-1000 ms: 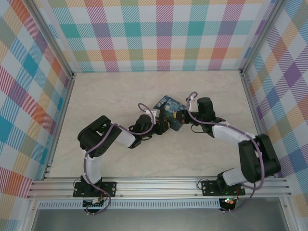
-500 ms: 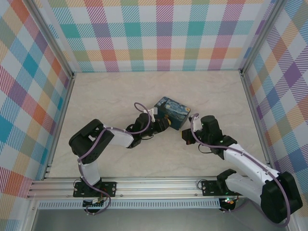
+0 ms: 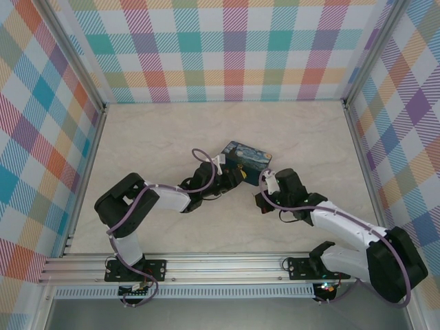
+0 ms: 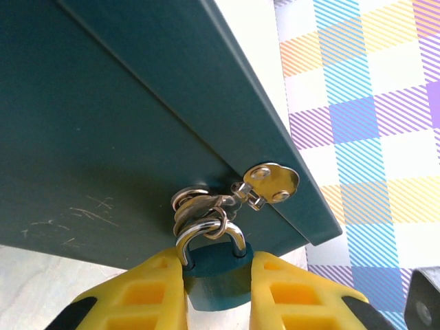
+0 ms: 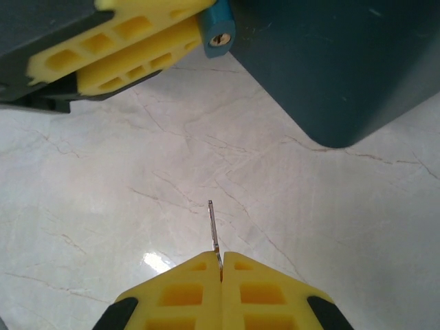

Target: Unlock a padlock with a key

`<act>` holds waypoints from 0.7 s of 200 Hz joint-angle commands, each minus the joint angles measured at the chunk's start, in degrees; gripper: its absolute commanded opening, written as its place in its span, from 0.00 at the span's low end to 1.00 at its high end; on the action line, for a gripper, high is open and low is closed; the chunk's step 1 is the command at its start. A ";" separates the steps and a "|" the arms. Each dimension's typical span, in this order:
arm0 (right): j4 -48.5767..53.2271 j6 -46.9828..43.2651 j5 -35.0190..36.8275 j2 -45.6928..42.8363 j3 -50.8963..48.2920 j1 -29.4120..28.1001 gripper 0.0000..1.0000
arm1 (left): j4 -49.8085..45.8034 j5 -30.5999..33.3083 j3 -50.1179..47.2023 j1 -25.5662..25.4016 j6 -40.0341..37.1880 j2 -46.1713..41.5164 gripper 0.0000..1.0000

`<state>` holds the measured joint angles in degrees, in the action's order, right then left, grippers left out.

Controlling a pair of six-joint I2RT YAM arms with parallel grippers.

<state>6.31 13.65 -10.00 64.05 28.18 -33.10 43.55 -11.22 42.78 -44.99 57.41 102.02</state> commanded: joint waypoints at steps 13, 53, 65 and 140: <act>-3.15 -3.75 1.38 2.45 3.70 -0.56 0.05 | 1.49 1.47 -0.78 -1.40 1.92 -3.05 0.20; -4.64 -4.86 2.62 5.17 5.72 -0.56 0.05 | 1.54 1.82 -0.86 -1.61 2.45 -3.03 0.19; -4.09 -5.05 3.11 6.34 6.78 -0.77 0.05 | 1.47 1.99 -0.81 -1.77 2.53 -2.98 0.19; -4.72 -4.52 6.20 8.65 8.42 -1.33 0.05 | 1.45 2.35 -0.86 -2.00 2.70 -2.91 0.18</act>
<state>2.61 9.76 -4.89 71.92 34.37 -34.13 43.51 -9.72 42.15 -46.06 59.20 101.60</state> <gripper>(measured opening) 0.057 0.201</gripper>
